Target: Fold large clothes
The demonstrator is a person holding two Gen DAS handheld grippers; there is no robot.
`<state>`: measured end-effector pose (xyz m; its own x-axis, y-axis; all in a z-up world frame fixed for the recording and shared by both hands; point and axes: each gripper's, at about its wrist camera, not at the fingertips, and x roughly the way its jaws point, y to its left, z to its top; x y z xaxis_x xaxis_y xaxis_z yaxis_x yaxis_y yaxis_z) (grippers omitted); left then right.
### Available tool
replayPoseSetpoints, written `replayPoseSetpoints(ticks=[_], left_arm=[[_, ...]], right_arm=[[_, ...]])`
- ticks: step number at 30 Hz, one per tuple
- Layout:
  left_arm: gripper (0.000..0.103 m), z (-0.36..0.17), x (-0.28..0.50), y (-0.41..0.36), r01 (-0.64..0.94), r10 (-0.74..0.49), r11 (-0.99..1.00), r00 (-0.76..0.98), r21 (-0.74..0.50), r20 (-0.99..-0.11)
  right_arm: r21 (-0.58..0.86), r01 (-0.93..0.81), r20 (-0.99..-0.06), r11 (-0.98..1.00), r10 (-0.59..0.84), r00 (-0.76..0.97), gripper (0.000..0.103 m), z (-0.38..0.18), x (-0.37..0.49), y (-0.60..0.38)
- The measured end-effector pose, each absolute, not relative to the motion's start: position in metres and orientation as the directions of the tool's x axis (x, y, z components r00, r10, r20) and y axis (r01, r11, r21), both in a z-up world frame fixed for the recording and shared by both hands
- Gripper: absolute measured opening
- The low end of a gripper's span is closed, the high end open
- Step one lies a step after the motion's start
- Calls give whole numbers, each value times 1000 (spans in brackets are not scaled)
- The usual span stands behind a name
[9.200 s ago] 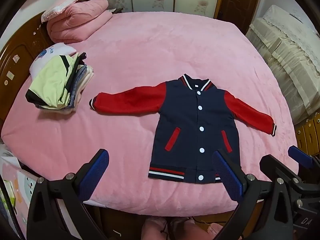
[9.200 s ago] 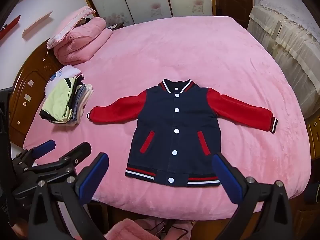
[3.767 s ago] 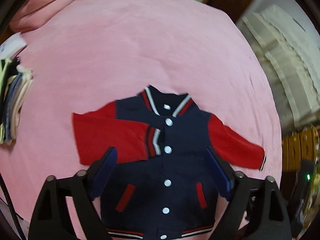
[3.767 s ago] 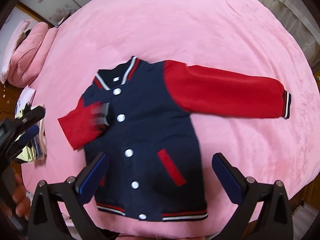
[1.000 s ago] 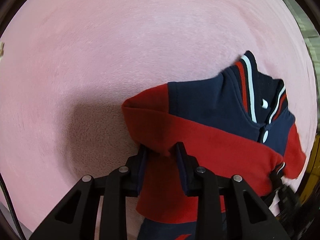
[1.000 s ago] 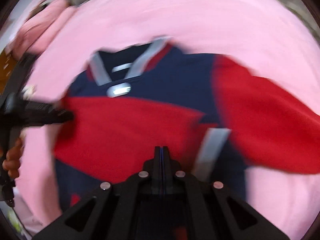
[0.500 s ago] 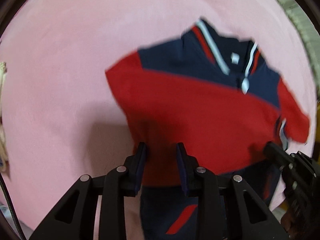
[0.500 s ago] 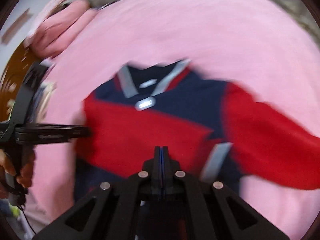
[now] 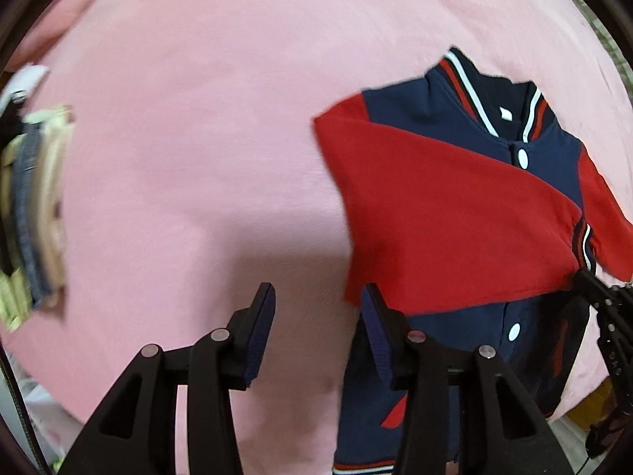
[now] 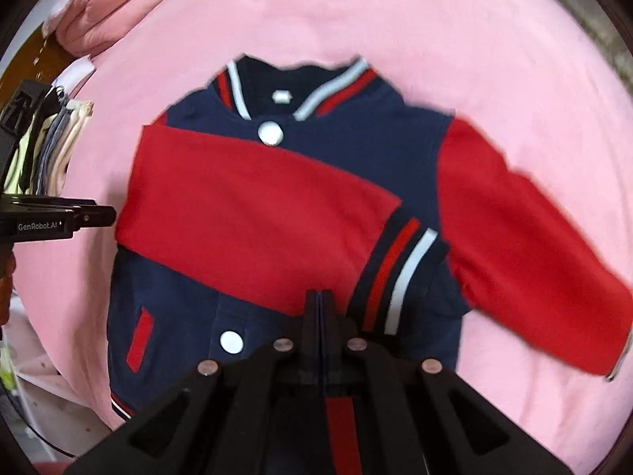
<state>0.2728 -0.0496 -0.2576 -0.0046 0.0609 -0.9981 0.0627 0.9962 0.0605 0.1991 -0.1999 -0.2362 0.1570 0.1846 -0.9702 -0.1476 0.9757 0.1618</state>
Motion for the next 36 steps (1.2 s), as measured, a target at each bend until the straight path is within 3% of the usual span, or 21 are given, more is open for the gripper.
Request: replayPoseSetpoints(ticks=[2,3,4,6,8,11,16,20,28,36], left_arm=[[55,-241,260,-53,33,67,997,21,67,-998],[68,-230,251,-55,17,72,997,44,72,-996],[80,-217,238,-55,1,87,996,72,87,-994],[92,-193,220,-46,-29,126,992,108,124,-986],[97,-181,197,-47,-57,154,987,111,149,-982],[97,-175,163,-62,-85,160,984,77,154,-984],[97,-178,114,-87,-25,191,981,22,190,-981],[97,-174,74,-110,77,196,977,32,198,-980],[97,-171,41,-144,210,90,973,59,100,-994],[97,-162,43,-192,291,37,955,89,61,-995]], right_arm=[[151,-153,-967,977,178,183,7,-226,197,-193],[166,-143,-961,976,192,197,9,-218,194,-191],[187,-129,-954,974,211,211,15,-210,189,-191],[228,-105,-939,968,247,237,31,-200,191,-192],[280,-82,-917,956,292,272,60,-186,178,-196],[347,-56,-893,936,348,284,82,-173,157,-216],[425,6,-890,905,416,186,82,-180,115,-232],[461,109,-875,881,431,220,82,-183,80,-249],[447,409,-888,796,340,308,82,-181,8,-308],[456,557,-878,694,249,409,82,-176,-42,-381]])
